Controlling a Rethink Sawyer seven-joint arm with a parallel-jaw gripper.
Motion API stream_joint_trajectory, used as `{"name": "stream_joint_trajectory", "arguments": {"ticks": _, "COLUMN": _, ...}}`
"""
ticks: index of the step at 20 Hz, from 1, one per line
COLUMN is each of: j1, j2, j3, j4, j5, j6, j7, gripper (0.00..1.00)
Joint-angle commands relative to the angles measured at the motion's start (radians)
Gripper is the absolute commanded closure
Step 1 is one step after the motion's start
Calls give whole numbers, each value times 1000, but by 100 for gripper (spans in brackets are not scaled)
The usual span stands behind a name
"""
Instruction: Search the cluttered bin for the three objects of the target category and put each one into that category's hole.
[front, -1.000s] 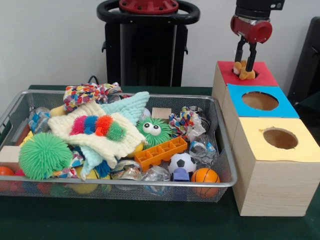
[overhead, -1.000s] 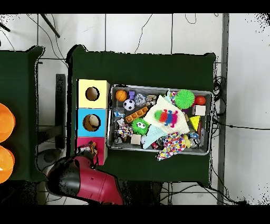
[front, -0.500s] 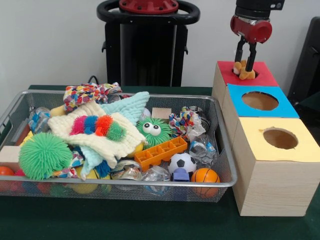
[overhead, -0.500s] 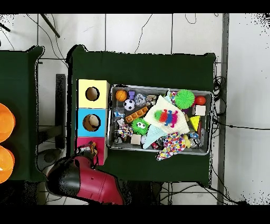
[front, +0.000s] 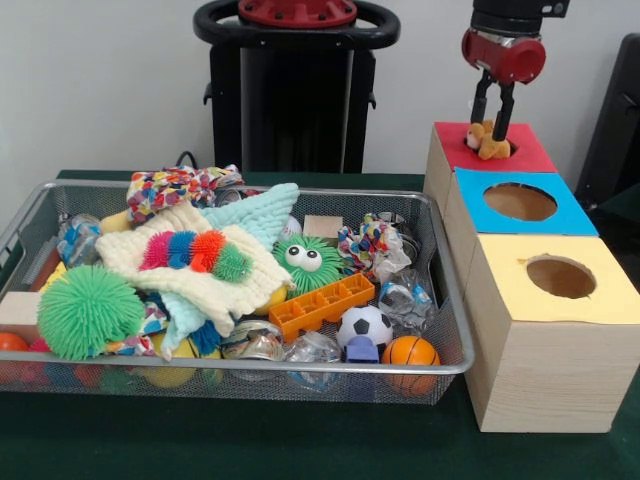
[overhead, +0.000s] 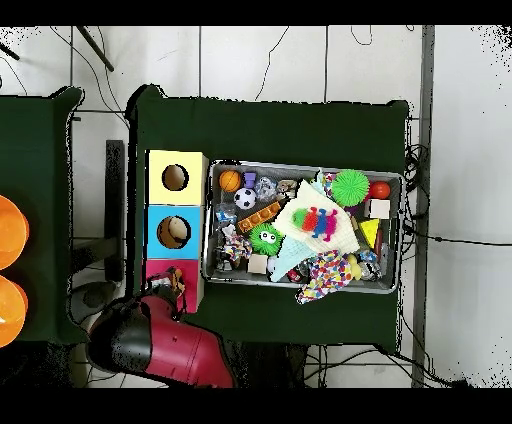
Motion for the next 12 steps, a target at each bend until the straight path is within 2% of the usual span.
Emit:
{"name": "stream_joint_trajectory", "arguments": {"ticks": 1, "j1": -6, "j2": -25, "j3": 18, "j4": 11, "j5": 31, "j6": 102, "j7": 156, "gripper": 0}}
{"name": "stream_joint_trajectory", "arguments": {"ticks": 10, "j1": 53, "j2": -67, "j3": -46, "j4": -21, "j5": 14, "j6": 206, "j7": 190, "gripper": 0}}
{"name": "stream_joint_trajectory", "arguments": {"ticks": 12, "j1": 55, "j2": -65, "j3": -47, "j4": -22, "j5": 17, "j6": 203, "j7": 186, "gripper": 0}}
